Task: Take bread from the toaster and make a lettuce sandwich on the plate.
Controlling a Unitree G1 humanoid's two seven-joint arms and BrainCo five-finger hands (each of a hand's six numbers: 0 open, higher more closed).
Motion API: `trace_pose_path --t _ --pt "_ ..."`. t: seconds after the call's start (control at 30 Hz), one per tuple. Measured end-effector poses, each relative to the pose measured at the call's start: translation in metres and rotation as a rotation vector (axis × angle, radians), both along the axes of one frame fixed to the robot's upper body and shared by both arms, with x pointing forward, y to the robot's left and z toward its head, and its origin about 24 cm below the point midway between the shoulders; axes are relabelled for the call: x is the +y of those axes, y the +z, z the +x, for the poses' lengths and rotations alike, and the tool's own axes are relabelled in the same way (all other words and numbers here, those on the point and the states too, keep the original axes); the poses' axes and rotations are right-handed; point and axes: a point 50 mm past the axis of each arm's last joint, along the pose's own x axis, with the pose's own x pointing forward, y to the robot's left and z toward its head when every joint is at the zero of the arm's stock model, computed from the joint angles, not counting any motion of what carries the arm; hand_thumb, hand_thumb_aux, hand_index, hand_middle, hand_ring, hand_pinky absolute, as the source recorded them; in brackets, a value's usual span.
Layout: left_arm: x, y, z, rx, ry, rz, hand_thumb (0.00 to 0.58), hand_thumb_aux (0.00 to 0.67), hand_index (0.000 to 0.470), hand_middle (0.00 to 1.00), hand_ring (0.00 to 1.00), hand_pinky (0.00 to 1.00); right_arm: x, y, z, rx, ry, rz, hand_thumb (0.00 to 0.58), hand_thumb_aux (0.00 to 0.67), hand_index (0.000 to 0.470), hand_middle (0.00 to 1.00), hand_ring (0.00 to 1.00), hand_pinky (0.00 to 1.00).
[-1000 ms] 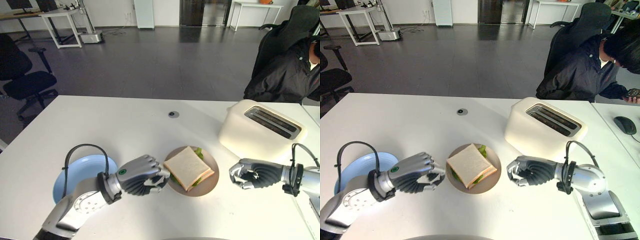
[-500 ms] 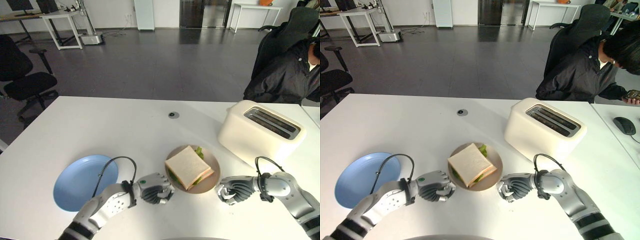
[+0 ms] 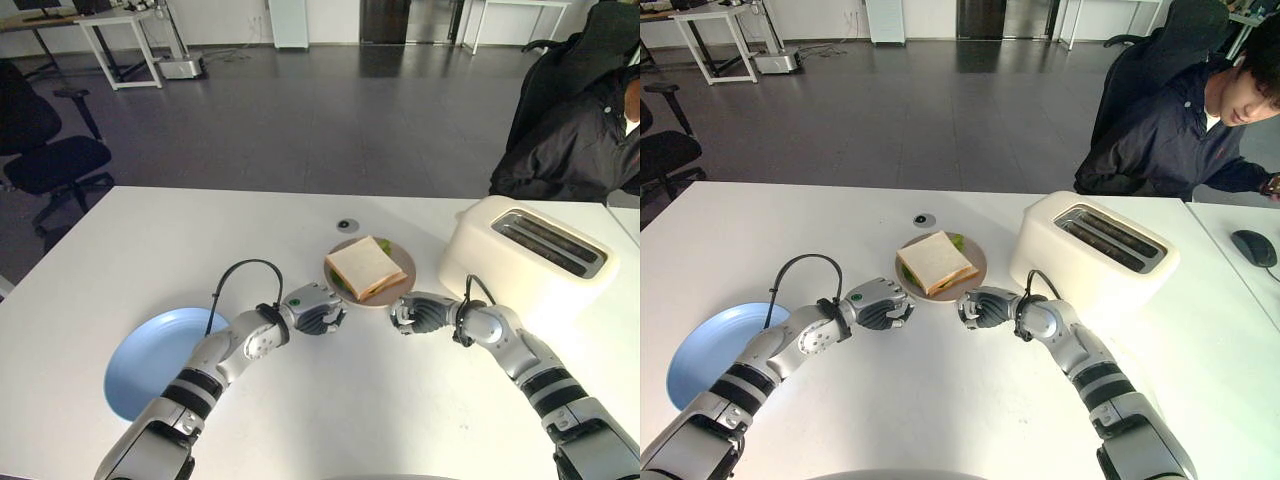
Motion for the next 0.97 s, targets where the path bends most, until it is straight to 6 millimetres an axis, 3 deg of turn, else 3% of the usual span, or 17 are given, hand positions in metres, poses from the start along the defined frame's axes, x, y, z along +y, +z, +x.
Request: trace_pose_path --t 0.07,0.1,0.13,0.17,0.2,0.23,0.27,0.3,0.5,0.7,0.97 --pt "-0.003 0.004 -0.017 0.018 -0.022 -0.066 0.58 0.67 0.47 1.0 1.0 1.0 -0.004 0.011 -0.011 -0.032 0.013 0.08 0.0 0.0 0.0 0.65 0.65 0.65" --pt "-0.004 0.006 -0.025 0.031 -0.026 -0.098 0.574 0.604 0.424 1.0 1.0 1.0 -0.007 0.017 -0.016 -0.041 0.012 0.108 0.0 0.0 0.0 0.62 0.62 0.62" --pt "-0.001 0.01 -0.036 0.048 -0.018 -0.157 0.536 0.486 0.341 1.0 1.0 1.0 -0.013 0.023 -0.022 -0.048 0.004 0.149 0.0 0.0 0.0 0.5 0.5 0.5" --pt "0.002 0.015 -0.046 0.065 -0.009 -0.219 0.234 0.152 0.107 1.0 1.0 1.0 -0.018 0.029 -0.028 -0.052 -0.008 0.199 0.0 0.0 0.0 0.5 0.5 0.5" --pt "0.007 0.018 -0.056 0.088 0.007 -0.276 0.005 0.003 0.002 0.96 0.96 0.96 -0.023 0.034 -0.033 -0.05 -0.024 0.247 0.0 0.0 0.0 0.46 0.46 0.46" --pt "0.011 0.022 -0.064 0.107 0.024 -0.334 0.0 0.0 0.0 0.58 0.58 0.58 -0.025 0.038 -0.037 -0.05 -0.035 0.29 0.0 0.0 0.0 0.37 0.37 0.37" --pt "0.014 0.025 -0.07 0.135 0.035 -0.408 0.0 0.0 0.0 0.04 0.04 0.04 -0.027 0.04 -0.039 -0.047 -0.042 0.329 0.0 0.0 0.0 0.31 0.31 0.31" --pt "0.015 0.029 -0.074 0.161 0.04 -0.476 0.0 0.0 0.0 0.0 0.0 0.0 -0.027 0.042 -0.04 -0.045 -0.045 0.361 0.0 0.0 0.0 0.0 0.0 0.0" --pt "0.023 0.047 -0.081 0.301 0.061 -1.0 0.0 0.0 0.0 0.0 0.0 0.0 -0.014 0.042 -0.043 0.006 -0.053 0.669 0.0 0.0 0.0 0.0 0.0 0.0" --pt "0.027 0.046 -0.073 0.326 0.043 -1.076 0.0 0.0 0.0 0.0 0.0 0.0 -0.026 0.045 -0.023 -0.001 -0.122 0.801 0.0 0.0 0.0 0.0 0.0 0.0" --pt "0.031 0.044 -0.061 0.306 0.039 -1.08 0.0 0.0 0.0 0.0 0.0 0.0 -0.028 0.055 -0.021 -0.086 -0.114 0.835 0.0 0.0 0.0 0.0 0.0 0.0"
